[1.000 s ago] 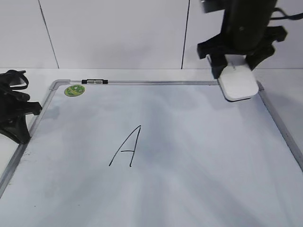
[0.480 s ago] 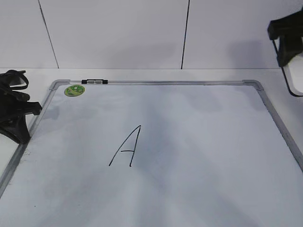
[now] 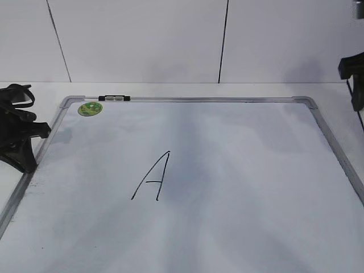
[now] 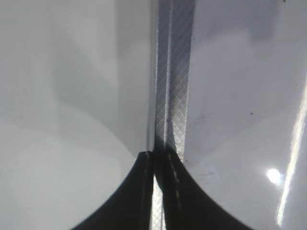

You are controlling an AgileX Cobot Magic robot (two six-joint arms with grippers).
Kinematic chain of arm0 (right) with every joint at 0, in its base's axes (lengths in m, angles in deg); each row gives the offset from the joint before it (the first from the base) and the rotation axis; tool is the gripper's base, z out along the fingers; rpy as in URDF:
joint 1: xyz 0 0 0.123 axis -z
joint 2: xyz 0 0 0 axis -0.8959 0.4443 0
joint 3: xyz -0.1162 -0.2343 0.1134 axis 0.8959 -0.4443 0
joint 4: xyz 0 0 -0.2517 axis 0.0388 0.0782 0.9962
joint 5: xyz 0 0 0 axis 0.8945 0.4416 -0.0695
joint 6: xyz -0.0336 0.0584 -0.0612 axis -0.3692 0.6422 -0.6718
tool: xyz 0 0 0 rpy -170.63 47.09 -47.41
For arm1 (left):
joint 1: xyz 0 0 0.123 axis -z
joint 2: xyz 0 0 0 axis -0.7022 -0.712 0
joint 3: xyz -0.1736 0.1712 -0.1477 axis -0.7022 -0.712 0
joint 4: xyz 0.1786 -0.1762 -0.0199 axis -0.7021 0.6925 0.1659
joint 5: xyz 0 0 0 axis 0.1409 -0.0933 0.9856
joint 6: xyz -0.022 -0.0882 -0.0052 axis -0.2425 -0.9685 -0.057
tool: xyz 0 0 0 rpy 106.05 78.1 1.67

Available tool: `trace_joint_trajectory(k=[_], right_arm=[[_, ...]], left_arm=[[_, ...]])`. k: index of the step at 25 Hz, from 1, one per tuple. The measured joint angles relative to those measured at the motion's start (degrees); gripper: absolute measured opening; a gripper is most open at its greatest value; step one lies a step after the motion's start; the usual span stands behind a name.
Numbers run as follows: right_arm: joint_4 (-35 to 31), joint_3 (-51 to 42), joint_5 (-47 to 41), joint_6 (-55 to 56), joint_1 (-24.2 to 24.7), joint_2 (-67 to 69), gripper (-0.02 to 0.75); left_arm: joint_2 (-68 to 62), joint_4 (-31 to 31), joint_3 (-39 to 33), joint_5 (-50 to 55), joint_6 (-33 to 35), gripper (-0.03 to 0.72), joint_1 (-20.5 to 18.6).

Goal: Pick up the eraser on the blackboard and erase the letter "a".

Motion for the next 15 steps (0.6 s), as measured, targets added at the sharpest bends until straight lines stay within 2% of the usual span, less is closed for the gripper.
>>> trace_joint_trajectory(k=[6,15], right_arm=[[-3.06,1.85,0.23,-2.25,0.45,7.04,0.559],[-8.41,3.78,0.98,-6.61,4.81,13.69,0.559]], left_arm=[[0.00,0.10,0.00,-0.12,0.00,0.015,0.00],[0.00,0.20,0.00,-0.72,0.10,0.015,0.00]])
